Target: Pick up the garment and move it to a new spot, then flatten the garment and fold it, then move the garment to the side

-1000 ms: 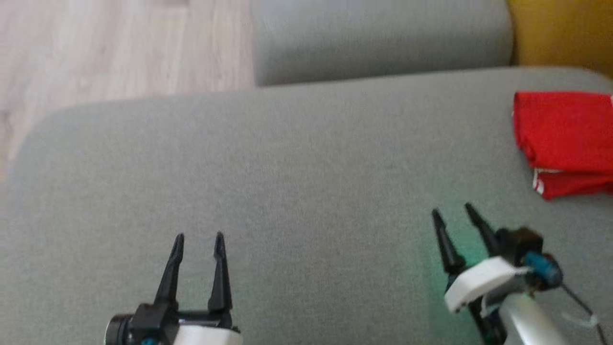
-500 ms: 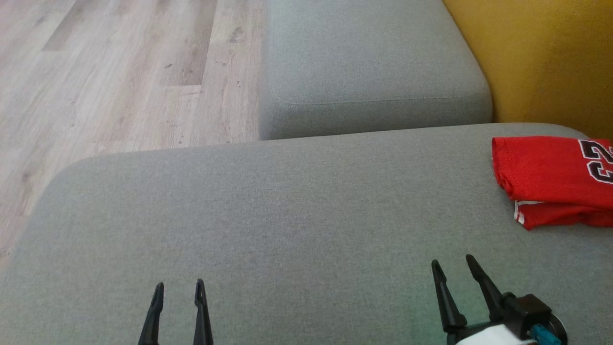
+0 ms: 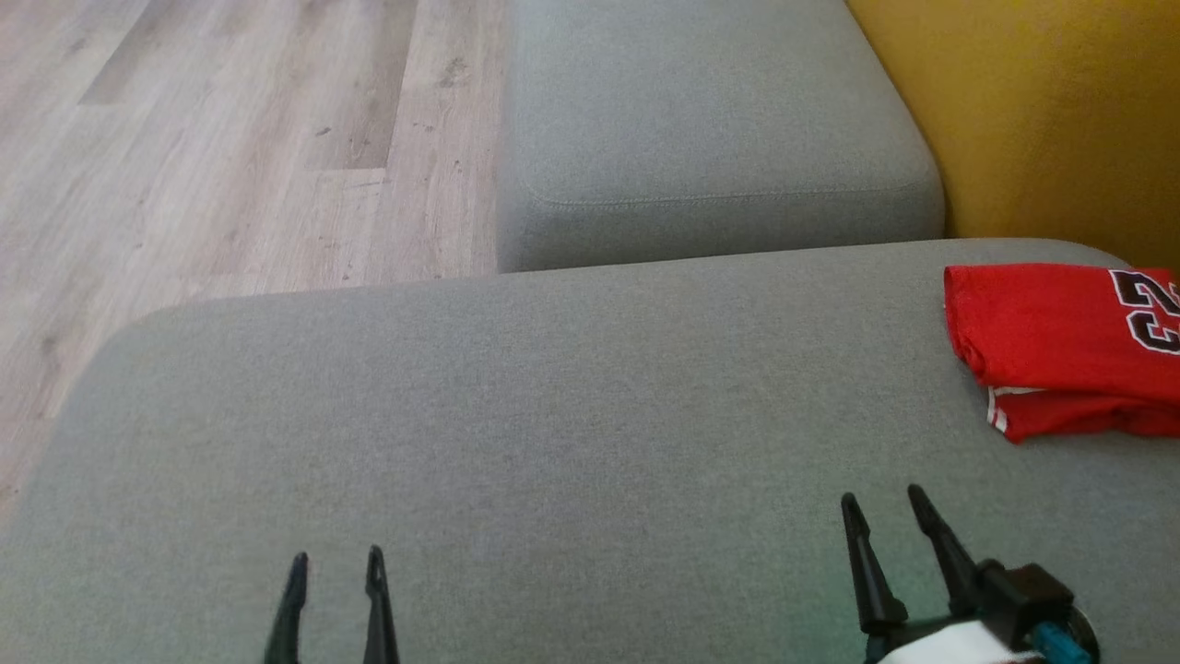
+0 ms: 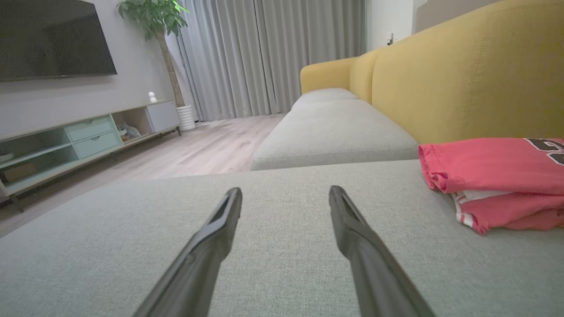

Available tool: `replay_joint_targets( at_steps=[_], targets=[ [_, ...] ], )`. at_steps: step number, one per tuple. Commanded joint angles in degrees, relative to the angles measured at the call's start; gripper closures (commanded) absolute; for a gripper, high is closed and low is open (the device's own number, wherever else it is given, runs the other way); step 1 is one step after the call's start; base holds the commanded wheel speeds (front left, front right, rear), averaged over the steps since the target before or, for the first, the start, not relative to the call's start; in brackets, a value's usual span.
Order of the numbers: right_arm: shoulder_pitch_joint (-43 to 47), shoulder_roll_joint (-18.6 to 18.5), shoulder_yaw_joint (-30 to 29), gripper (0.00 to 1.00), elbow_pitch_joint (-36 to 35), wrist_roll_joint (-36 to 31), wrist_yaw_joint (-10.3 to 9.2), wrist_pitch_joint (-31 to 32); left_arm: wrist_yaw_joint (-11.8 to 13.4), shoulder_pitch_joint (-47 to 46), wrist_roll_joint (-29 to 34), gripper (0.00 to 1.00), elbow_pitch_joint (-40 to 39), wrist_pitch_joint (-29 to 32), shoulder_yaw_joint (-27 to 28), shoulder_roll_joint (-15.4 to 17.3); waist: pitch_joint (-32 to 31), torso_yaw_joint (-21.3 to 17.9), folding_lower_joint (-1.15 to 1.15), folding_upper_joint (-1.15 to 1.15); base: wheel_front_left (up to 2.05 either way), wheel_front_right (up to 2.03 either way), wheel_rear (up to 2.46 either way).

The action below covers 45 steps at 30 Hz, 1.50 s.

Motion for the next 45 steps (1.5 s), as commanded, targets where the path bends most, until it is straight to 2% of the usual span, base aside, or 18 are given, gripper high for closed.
replay_joint_targets(
  at_steps=[1,4,45],
  targets=[
    [0.0,0.0,0.0,1.0,0.0,0.2,0.0,0.0,0.0,0.0,0.1,1.0,0.0,0.0,0.0,0.0,0.0,0.0,0.0,0.0,0.0,0.0,0.0],
    [0.9,0.0,0.0,1.0,2.5,0.4,-0.05,0.1,0.0,0.7,0.0,1.0,2.5,0.0,-0.2,0.0,0.0,0.0,0.01,0.0,0.0,0.0,0.0],
    [-4.0,-0.8,-3.6,1.0,1.3,28.6,0.09,6.1,-4.8,-6.5,-28.8,1.0,4.6,5.7,3.7,1.0,3.4,-0.3,0.0,0.0,0.0,0.0,0.0]
  ],
)
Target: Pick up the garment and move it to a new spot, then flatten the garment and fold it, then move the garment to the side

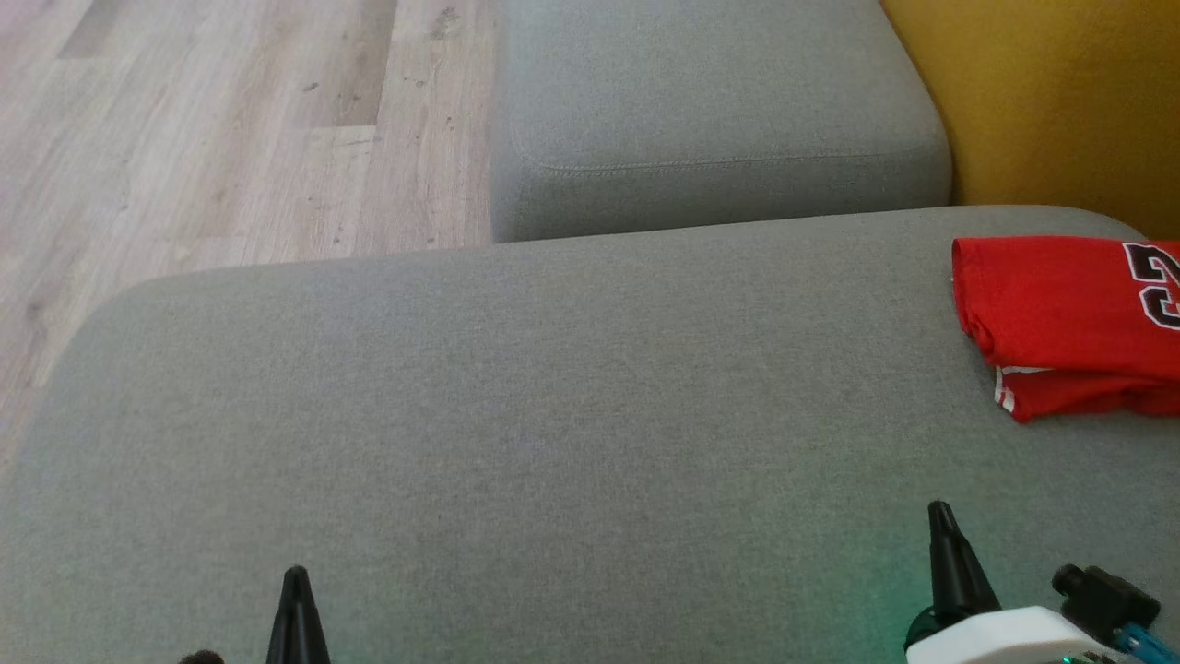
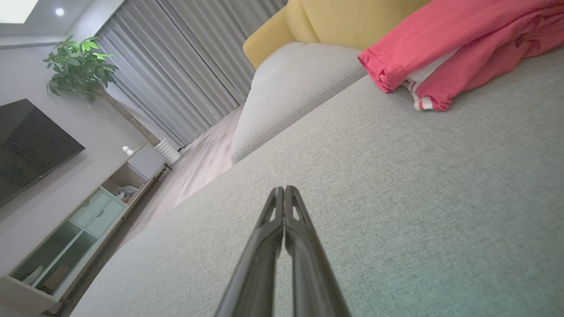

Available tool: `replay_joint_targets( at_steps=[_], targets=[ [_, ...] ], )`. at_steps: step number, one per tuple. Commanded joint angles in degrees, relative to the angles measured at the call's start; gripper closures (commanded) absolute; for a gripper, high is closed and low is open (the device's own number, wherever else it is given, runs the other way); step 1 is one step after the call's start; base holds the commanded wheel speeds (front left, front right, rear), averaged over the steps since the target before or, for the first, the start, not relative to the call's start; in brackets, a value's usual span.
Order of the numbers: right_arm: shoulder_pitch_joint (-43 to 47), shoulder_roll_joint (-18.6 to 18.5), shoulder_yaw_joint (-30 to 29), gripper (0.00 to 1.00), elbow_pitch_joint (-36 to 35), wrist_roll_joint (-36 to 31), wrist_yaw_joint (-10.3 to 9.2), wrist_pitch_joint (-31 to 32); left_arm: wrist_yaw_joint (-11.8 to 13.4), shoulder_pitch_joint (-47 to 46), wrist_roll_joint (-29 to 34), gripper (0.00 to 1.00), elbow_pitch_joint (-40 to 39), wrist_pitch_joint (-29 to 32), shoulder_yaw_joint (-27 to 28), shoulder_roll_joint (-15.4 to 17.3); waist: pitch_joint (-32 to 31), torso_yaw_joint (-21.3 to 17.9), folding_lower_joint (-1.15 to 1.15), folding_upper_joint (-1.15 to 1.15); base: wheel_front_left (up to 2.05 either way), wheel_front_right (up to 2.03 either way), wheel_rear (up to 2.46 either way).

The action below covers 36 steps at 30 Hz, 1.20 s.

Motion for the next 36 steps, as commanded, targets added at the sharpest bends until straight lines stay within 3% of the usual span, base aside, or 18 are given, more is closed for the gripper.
replay_joint_targets(
  at_steps=[1,36],
  targets=[
    [-3.4,-0.8,-0.2,1.0,-2.0,2.1,0.16,0.3,-0.7,-3.4,-2.0,1.0,-1.4,0.2,1.3,0.8,0.2,0.0,0.0,0.0,0.0,0.0,0.0],
    [-7.5,-1.0,-3.8,1.0,-3.0,24.9,0.28,5.7,-4.7,-9.2,-25.0,1.0,0.2,5.6,5.4,1.0,2.9,-0.2,-0.01,0.0,0.0,0.0,0.0]
  ],
)
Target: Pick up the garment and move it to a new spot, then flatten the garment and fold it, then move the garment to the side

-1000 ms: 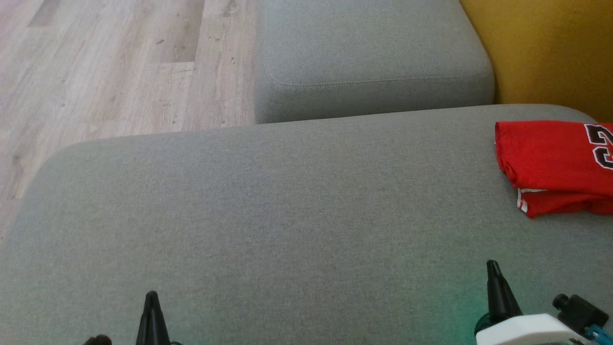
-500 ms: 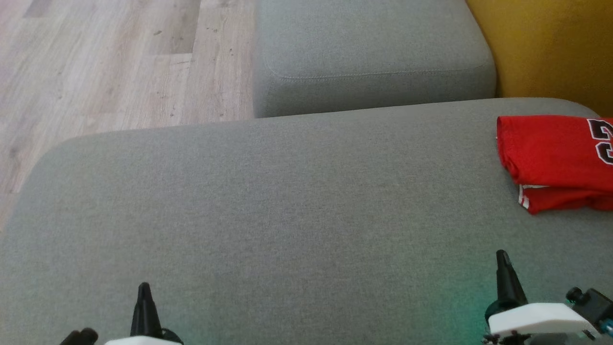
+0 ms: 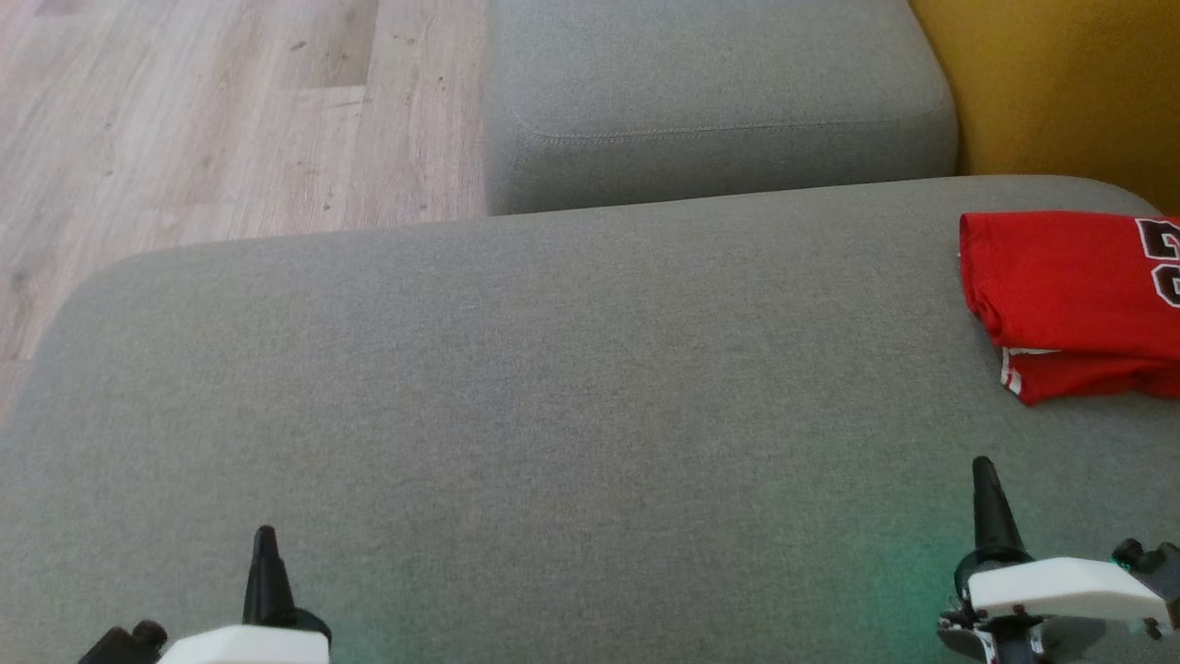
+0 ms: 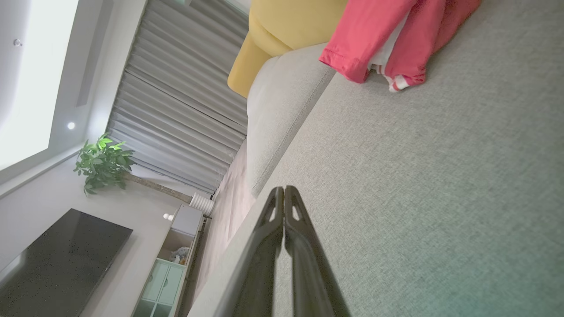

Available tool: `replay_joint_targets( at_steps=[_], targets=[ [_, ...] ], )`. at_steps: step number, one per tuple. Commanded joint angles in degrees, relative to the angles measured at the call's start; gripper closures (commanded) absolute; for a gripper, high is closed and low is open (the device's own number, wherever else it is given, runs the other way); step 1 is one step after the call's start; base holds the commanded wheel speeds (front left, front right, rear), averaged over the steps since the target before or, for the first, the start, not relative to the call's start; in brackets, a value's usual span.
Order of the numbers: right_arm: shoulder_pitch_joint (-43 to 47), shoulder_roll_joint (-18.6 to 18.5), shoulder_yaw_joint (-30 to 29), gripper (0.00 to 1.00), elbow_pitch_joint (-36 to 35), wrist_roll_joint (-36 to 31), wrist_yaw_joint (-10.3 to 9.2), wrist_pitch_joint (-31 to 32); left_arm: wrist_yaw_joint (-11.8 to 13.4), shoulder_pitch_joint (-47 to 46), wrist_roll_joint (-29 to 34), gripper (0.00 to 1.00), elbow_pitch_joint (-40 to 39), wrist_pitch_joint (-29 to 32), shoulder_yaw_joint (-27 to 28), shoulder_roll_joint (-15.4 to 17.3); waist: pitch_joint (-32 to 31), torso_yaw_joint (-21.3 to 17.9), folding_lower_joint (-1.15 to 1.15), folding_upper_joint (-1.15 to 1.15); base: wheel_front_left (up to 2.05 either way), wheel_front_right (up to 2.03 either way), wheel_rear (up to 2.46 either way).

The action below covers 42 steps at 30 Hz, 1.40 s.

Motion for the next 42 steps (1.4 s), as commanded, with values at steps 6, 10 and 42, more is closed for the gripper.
replay_joint_targets(
  at_steps=[6,10,42],
  targets=[
    [-3.8,-1.0,-0.2,1.0,-2.3,4.9,0.3,1.3,-1.0,-4.4,-4.8,1.0,-1.2,1.2,2.4,0.8,0.5,0.0,0.0,0.0,0.0,0.0,0.0],
    [-4.3,-1.0,-0.7,1.0,-2.4,7.6,0.31,1.9,-1.4,-5.1,-7.5,1.0,-1.0,1.8,2.9,0.8,0.8,-0.1,0.0,0.0,0.0,0.0,0.0],
    [-8.1,-0.9,-4.3,1.0,-3.3,28.1,0.42,7.2,-5.0,-10.5,-28.1,1.0,0.5,7.2,7.1,0.7,3.4,-0.3,0.0,0.0,0.0,0.0,0.0]
  ],
)
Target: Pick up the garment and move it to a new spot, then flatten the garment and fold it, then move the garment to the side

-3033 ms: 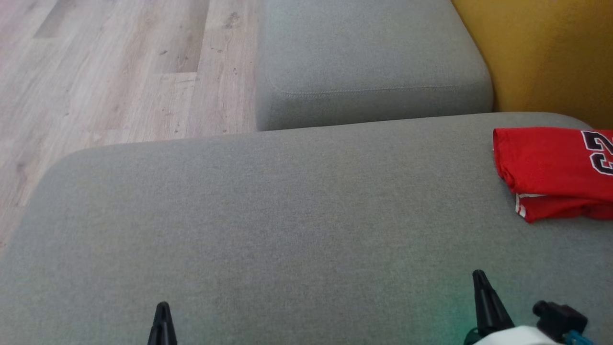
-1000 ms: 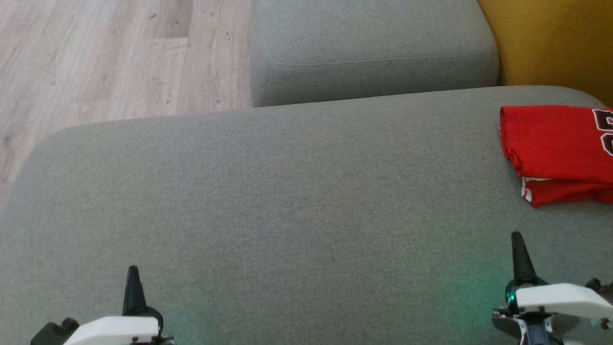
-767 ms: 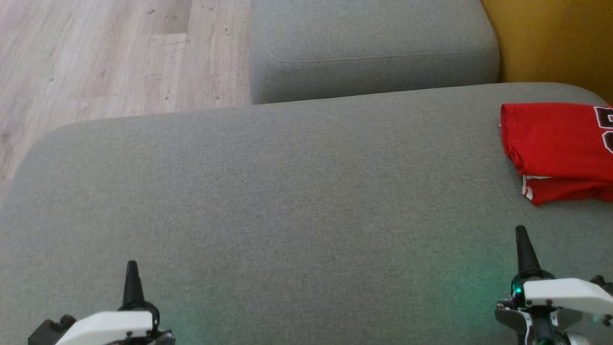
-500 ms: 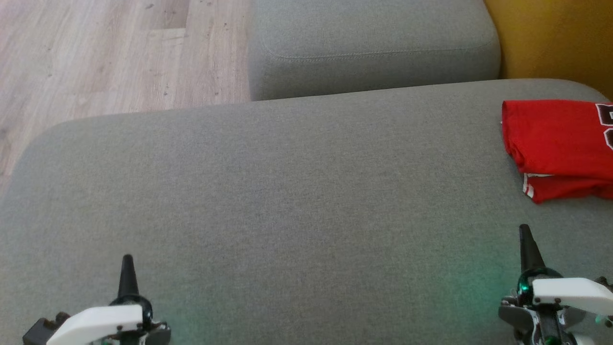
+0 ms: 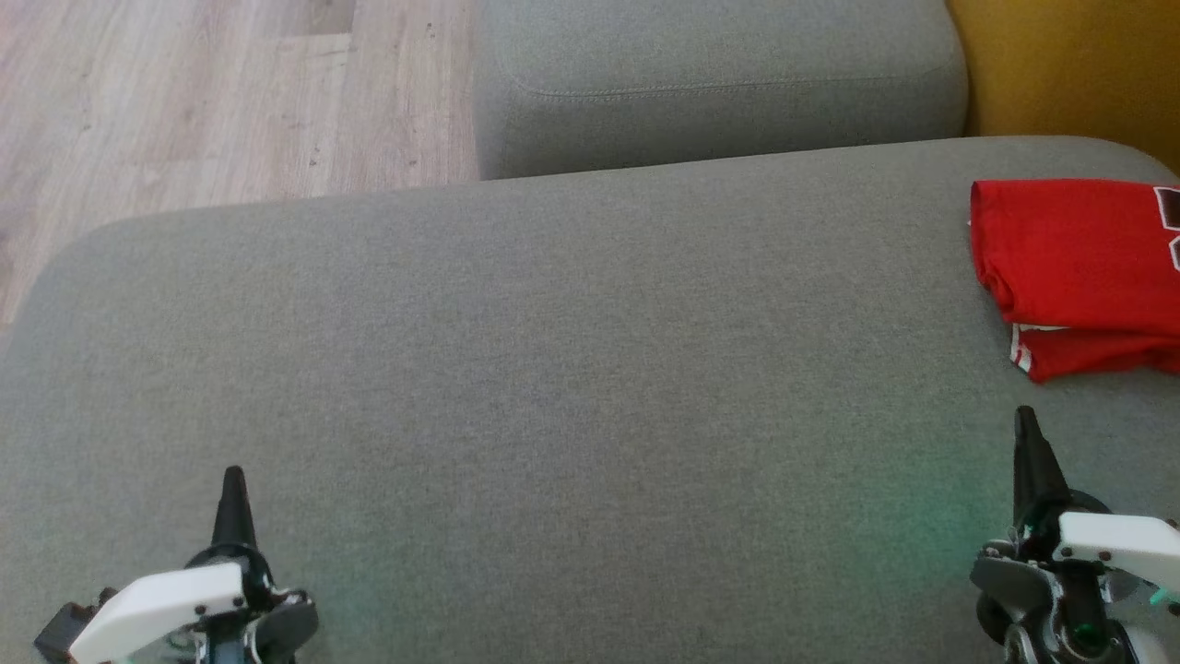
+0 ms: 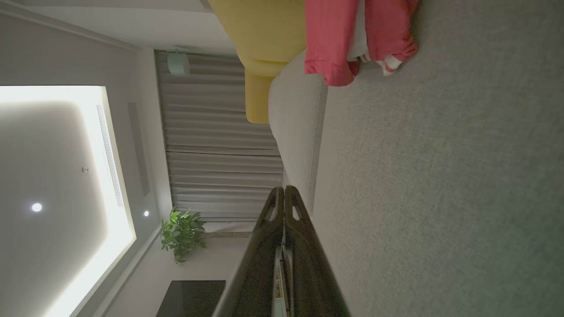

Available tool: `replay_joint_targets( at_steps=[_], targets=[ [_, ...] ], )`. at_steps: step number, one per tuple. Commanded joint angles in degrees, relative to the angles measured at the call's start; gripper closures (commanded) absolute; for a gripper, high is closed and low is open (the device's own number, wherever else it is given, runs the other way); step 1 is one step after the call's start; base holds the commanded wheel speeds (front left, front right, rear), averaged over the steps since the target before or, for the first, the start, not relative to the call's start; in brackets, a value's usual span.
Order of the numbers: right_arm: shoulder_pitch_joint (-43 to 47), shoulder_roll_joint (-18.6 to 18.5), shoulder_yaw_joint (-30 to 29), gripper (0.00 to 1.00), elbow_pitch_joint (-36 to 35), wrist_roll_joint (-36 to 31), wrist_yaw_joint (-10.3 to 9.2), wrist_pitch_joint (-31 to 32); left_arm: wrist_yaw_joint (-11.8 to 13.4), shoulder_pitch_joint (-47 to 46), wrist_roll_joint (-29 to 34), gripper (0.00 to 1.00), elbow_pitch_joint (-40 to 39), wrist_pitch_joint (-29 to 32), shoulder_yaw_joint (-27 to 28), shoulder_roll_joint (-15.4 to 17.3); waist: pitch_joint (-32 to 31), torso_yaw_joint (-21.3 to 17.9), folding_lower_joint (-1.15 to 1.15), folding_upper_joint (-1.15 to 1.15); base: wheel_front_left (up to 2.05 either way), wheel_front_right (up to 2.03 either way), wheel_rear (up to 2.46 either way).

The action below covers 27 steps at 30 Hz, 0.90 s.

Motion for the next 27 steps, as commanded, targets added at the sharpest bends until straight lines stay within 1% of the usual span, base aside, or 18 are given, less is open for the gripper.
replay_joint_targets(
  at_steps=[1,7,27],
  targets=[
    [-3.4,-0.9,0.7,1.0,-2.3,1.8,0.43,0.8,-0.7,-3.5,-1.5,1.0,-1.4,0.4,2.2,0.7,0.1,0.0,0.0,0.0,0.0,0.0,0.0],
    [-4.3,-0.9,-0.1,1.0,-2.5,6.3,0.45,1.9,-1.4,-4.7,-6.0,1.0,-1.1,1.6,3.2,0.7,0.7,0.0,0.0,0.0,0.0,0.0,0.0],
    [-4.3,-0.7,-0.4,1.0,-2.5,6.0,0.45,2.2,-1.4,-4.8,-5.7,1.0,-1.1,2.0,3.6,0.4,0.7,0.0,0.0,0.0,0.0,0.0,0.0]
  ],
)
